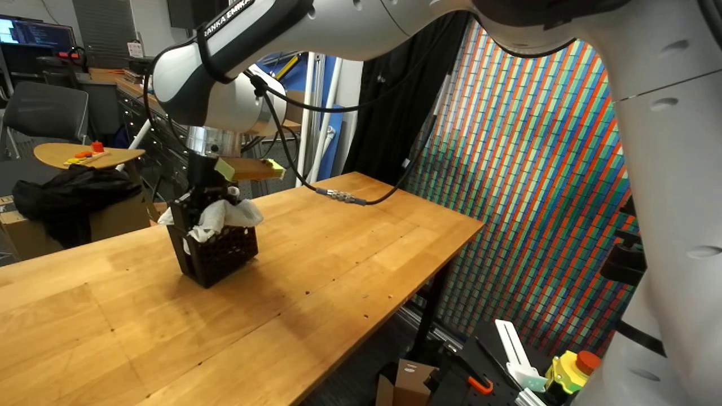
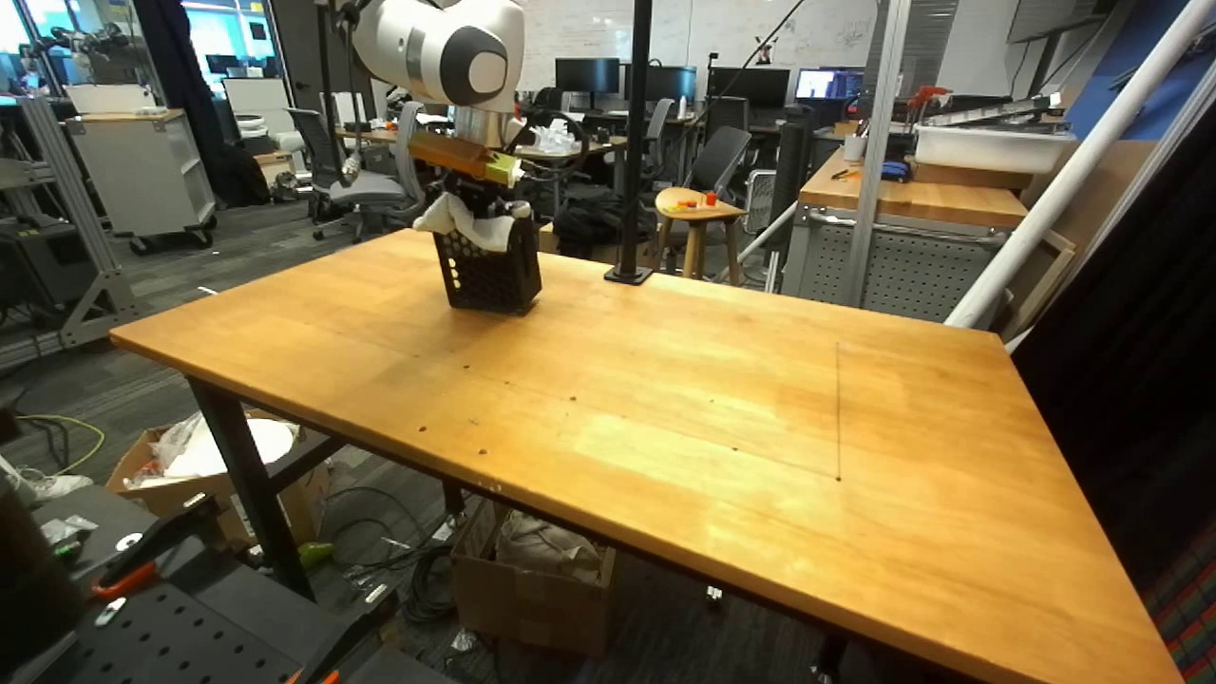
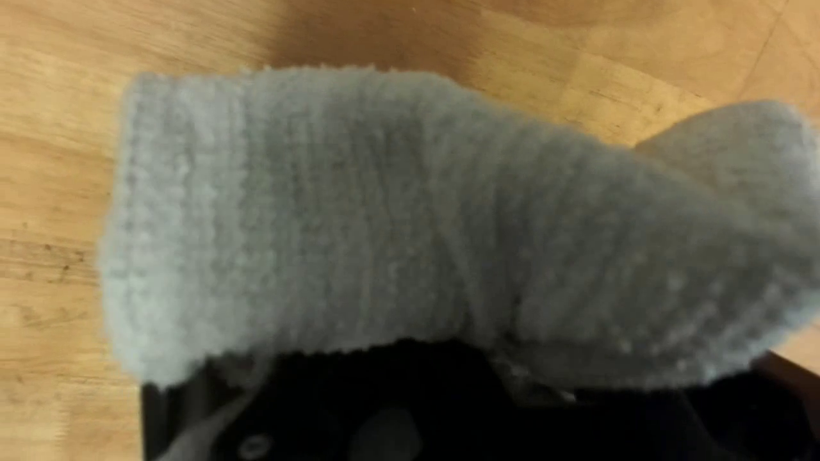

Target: Put the white towel into the box

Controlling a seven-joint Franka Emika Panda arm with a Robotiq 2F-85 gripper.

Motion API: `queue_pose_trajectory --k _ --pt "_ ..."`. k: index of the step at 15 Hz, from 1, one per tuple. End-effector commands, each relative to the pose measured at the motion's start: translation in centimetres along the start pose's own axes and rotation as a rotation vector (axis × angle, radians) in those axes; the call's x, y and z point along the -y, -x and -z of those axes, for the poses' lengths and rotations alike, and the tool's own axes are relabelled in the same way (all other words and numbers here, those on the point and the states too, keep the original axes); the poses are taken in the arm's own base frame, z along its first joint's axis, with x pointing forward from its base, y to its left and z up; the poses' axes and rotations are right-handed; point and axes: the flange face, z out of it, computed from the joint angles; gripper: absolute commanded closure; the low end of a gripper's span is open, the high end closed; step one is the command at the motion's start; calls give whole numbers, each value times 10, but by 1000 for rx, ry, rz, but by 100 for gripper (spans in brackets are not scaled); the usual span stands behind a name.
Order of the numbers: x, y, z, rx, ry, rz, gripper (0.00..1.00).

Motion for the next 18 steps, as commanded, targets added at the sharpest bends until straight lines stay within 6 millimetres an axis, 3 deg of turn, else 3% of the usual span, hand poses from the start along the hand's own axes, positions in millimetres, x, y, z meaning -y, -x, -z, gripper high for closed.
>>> queue_pose_trajectory --k 1,6,9,10,15,16,18 --pt "-2 2 24 -57 43 -11 92" --pt "0 4 46 -91 93 -9 91" --pt "6 7 72 -99 161 3 56" --pt "8 7 81 -106 186 7 53" --pt "18 10 121 -135 302 27 16" --pt "19 11 126 -139 318 29 57" --pt "23 12 132 -140 348 35 53"
